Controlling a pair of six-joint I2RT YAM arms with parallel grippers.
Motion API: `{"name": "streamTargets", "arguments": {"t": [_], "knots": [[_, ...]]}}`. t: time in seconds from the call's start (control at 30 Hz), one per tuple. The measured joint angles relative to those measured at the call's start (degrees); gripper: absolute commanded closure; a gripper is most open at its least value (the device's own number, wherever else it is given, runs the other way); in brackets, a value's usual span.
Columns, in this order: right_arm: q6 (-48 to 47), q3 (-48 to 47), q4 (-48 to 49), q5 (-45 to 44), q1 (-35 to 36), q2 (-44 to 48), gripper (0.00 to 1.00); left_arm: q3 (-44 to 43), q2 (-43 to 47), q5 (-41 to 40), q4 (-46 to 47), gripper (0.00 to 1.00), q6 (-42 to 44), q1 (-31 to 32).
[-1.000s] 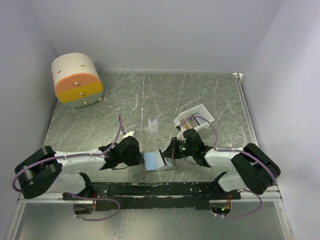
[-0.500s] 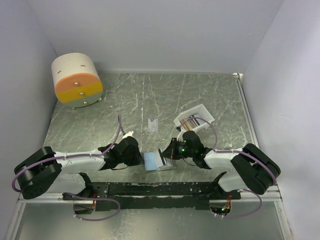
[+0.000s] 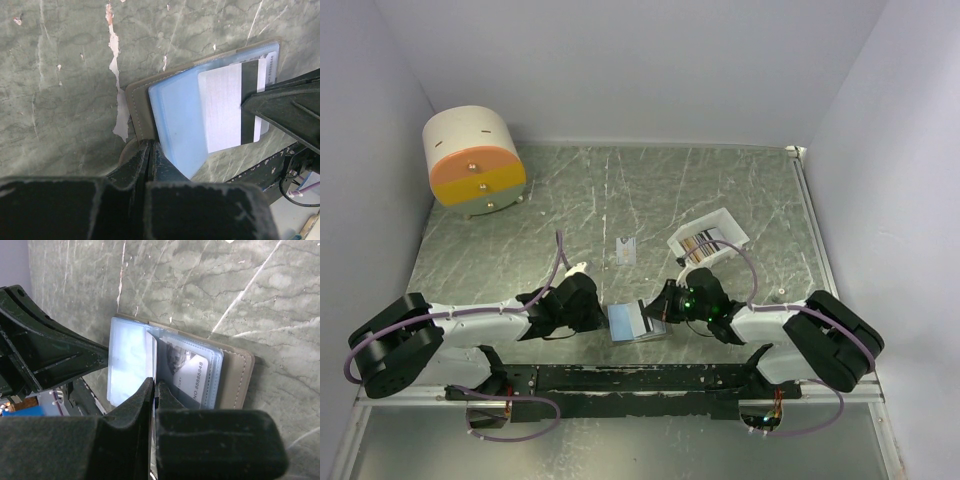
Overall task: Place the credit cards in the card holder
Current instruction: Insert the credit card into the card holder.
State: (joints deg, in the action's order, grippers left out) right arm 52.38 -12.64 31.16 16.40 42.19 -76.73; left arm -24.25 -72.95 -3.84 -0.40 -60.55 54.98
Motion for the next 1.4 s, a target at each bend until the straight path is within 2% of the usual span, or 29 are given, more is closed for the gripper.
{"name": "streamTargets", "arguments": {"t": [0.33,0.5,0.57,0.83,1.4], "knots": [[0.9,-0.1,-1.2,-1.7,1.2,0.1,0.83,0.0,-0.1,0.0,0.1,0.93,-0.2,0.1],[-1.8,-3.9,-10.8,-3.6,1.6,2.6,0.66,0.0,-0.1,0.0,0.1,0.93,-0.4,0.1],[-3.2,-5.4,-15.3,-4.9,1.6,4.5,0.62,0.0,0.0,0.0,0.1,0.93,-0.4,0.1],[-6.2,-6.7,-24.8,-7.3,1.7,9.6,0.6,0.1,0.1,0.0,0.1,0.93,-0.4,0.1],[-4.5,-6.9,-22.5,-6.1,5.0,7.6,0.6,0.1,0.0,0.1,0.3,0.93,-0.4,0.1]]}}
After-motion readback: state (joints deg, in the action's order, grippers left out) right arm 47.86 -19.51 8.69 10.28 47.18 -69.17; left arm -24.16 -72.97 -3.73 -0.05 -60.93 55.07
